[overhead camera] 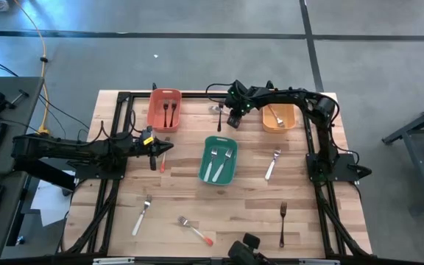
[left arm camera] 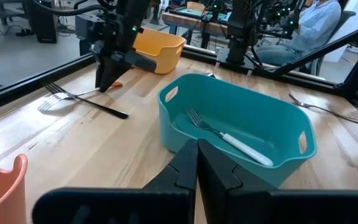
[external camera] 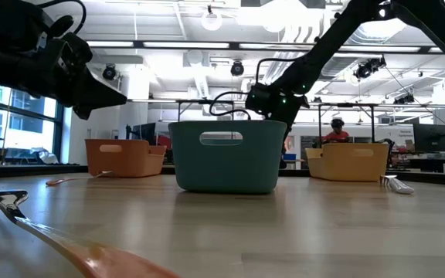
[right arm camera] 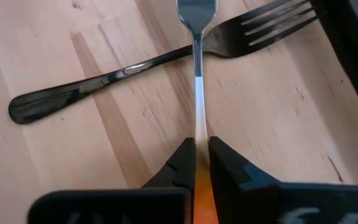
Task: Sort silverware by color (type)
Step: Put the top center orange fork into the yellow bin
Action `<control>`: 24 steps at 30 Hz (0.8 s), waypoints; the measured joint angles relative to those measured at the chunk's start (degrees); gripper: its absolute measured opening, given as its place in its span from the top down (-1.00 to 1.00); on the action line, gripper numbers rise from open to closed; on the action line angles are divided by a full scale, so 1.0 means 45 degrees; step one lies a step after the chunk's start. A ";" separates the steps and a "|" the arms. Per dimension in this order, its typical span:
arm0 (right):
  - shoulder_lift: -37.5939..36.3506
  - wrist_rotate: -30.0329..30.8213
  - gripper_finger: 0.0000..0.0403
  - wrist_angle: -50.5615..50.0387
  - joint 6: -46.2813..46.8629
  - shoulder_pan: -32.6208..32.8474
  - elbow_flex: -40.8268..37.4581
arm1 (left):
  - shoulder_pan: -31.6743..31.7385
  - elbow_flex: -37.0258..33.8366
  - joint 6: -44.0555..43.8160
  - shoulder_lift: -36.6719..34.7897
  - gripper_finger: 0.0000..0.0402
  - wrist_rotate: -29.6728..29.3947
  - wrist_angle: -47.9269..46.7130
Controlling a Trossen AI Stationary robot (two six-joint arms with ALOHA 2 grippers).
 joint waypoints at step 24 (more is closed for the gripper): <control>-0.2218 -0.0312 1.00 -0.0802 0.2542 0.0066 -0.0112 | 0.0039 0.0000 -0.0656 0.0005 1.00 -0.2385 0.0006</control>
